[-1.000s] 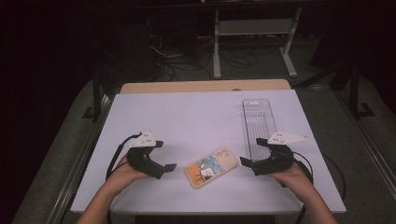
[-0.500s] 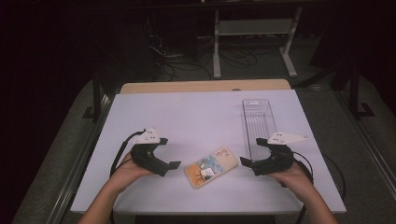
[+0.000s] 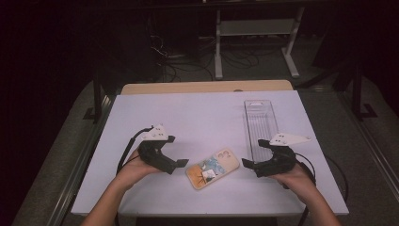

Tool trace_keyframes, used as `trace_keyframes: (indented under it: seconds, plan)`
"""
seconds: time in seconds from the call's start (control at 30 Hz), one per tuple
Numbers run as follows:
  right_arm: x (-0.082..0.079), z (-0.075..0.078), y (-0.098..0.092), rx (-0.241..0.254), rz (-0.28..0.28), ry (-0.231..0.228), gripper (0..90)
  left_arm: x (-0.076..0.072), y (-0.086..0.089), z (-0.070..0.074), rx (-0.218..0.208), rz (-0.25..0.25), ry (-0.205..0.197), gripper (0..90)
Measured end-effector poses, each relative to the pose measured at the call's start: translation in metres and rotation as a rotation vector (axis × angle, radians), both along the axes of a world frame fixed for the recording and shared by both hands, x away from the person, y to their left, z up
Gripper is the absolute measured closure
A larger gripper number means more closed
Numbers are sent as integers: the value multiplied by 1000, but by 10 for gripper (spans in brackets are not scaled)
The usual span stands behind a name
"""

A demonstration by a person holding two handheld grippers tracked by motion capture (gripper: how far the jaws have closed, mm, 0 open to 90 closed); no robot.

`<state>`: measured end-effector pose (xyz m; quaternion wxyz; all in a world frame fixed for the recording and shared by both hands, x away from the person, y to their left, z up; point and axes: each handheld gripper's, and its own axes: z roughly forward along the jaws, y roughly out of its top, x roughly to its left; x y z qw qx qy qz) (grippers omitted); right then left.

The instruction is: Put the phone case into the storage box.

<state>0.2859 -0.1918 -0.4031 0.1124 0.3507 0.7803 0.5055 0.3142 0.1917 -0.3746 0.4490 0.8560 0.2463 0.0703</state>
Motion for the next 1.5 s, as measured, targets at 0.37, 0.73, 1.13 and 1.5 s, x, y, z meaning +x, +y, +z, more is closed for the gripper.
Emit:
trace_keyframes:
  seconds: [0.37,0.73,1.13,1.5]
  plan:
    - [2,1,-2,13,12,18,12,8,-15,6,-1,-10,-2,0]
    - [1,1,-1,6,14,15,12,15,-31,11,-1,-23,-7,0]
    - [1,0,-1,5,19,12,12,21,-44,10,5,-22,-3,0]
    - [1,0,-1,4,18,12,12,25,-62,7,13,-25,-3,0]
